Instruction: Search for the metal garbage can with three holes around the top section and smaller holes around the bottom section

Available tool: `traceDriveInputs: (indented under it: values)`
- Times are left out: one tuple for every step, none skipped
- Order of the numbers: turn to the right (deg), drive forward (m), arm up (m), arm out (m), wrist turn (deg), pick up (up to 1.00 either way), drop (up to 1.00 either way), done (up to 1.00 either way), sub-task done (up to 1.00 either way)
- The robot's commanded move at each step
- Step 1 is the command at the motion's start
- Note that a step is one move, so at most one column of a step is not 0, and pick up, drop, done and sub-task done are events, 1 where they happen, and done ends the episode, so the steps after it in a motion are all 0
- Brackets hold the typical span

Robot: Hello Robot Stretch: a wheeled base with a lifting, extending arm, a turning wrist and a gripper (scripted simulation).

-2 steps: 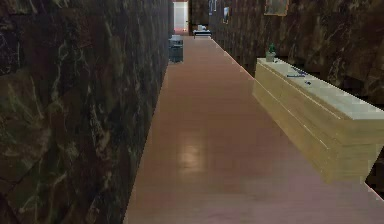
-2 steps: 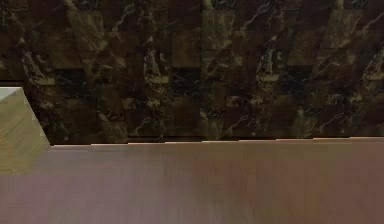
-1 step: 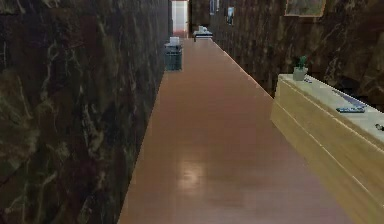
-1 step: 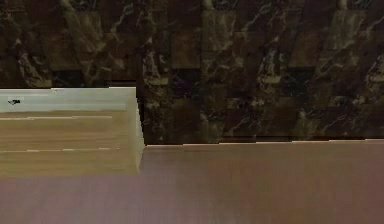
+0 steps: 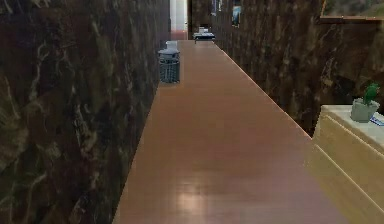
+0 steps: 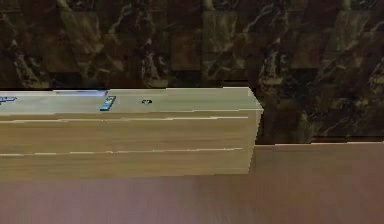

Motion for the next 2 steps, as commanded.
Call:
traceDriveInputs:
  values:
    - [0.0,1.0,0.0,0.0,0.0,0.0,0.0,0.0,0.0]
    - [0.0,1.0,0.0,0.0,0.0,0.0,0.0,0.0,0.0]
